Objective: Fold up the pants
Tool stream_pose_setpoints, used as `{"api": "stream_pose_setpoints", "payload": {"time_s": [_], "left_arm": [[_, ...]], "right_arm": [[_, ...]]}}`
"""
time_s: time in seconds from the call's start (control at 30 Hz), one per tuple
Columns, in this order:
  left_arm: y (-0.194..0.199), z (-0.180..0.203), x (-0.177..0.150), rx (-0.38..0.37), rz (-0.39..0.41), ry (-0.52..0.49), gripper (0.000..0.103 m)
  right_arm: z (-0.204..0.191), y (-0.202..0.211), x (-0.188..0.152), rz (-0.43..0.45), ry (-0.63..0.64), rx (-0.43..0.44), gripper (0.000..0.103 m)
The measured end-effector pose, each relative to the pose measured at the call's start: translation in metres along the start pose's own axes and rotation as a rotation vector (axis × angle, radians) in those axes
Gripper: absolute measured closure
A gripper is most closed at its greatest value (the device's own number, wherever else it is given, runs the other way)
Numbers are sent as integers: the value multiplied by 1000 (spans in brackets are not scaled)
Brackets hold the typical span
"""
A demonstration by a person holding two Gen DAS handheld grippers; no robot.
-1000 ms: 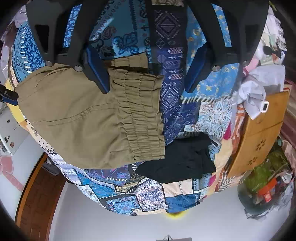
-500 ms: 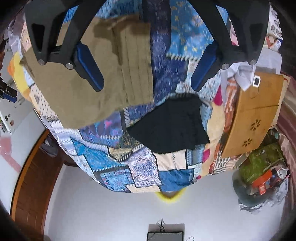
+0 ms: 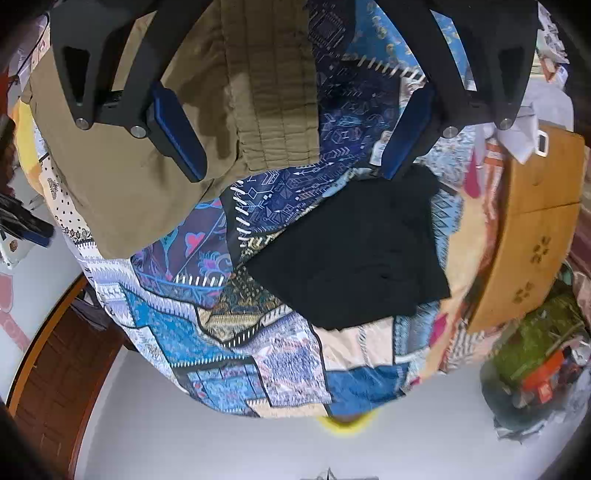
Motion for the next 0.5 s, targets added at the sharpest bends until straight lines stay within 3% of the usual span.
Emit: {"api": "stream_pose_setpoints", "payload": {"time_s": [0.27,0.43,0.5], "left_arm": [[-36,4,-15,-40,-98,-14,7],[-42,4,-20,-62,-87,-16,7],[-41,5,-20,-73,-75,-19,12]], "right_arm": [[23,-76,3,-146,-56,7,40],[28,-108,-4,-216,-91,13,41],[28,-115,-8,-229,-99,14,41]]}}
Point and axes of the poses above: each gripper's, at about its wrist camera, not at the fingertips, and y roughly against the way its jaws point, z to its right, x to its top, the point moved 10 cm from there along -y, roughly the way its jaws point, and after that the axes turned 4 degrees about -x, right-handed, at the moved point
